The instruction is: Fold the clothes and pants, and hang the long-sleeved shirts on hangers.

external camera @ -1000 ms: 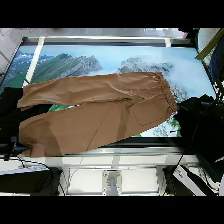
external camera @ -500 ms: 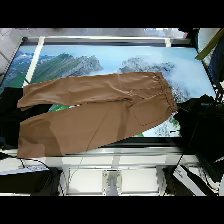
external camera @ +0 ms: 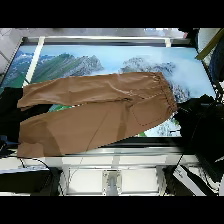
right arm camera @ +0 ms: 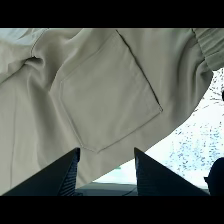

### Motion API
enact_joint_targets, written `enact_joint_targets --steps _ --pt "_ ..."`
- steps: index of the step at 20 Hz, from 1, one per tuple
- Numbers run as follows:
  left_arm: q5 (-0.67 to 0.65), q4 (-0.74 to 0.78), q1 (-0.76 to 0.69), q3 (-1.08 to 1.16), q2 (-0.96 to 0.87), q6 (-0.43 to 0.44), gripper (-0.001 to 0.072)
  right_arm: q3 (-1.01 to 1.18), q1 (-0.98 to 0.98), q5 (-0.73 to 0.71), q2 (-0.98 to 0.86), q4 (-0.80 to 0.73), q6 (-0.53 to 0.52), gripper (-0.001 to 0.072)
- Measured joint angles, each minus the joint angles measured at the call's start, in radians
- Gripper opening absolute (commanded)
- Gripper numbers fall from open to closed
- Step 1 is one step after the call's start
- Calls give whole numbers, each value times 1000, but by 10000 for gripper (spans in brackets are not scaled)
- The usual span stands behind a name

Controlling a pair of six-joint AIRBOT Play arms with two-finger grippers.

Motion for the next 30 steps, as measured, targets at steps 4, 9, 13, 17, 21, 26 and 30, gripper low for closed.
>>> enact_joint_targets --steps 4,9,13,17,21,26,30 --pt "11 31 0 -42 -4 11 588 0 0 0 0 0 3 387" --pt "-2 33 -4 -99 -3 18 587 0 0 -1 0 0 4 387" --pt "19 47 -8 -121 -5 23 11 0 0 -2 0 1 4 387" --pt "21 -29 -38 -126 -3 40 12 0 -1 -7 2 0 4 387" --pt "9 -61 -97 -127 20 49 12 0 -28 -52 55 -29 -2 387" --pt "6 -74 -127 -127 84 52 12 -70 -135 -77 114 -104 53 520" --pt "6 -84 -132 -127 140 52 11 -187 -151 -143 39 -10 80 571"
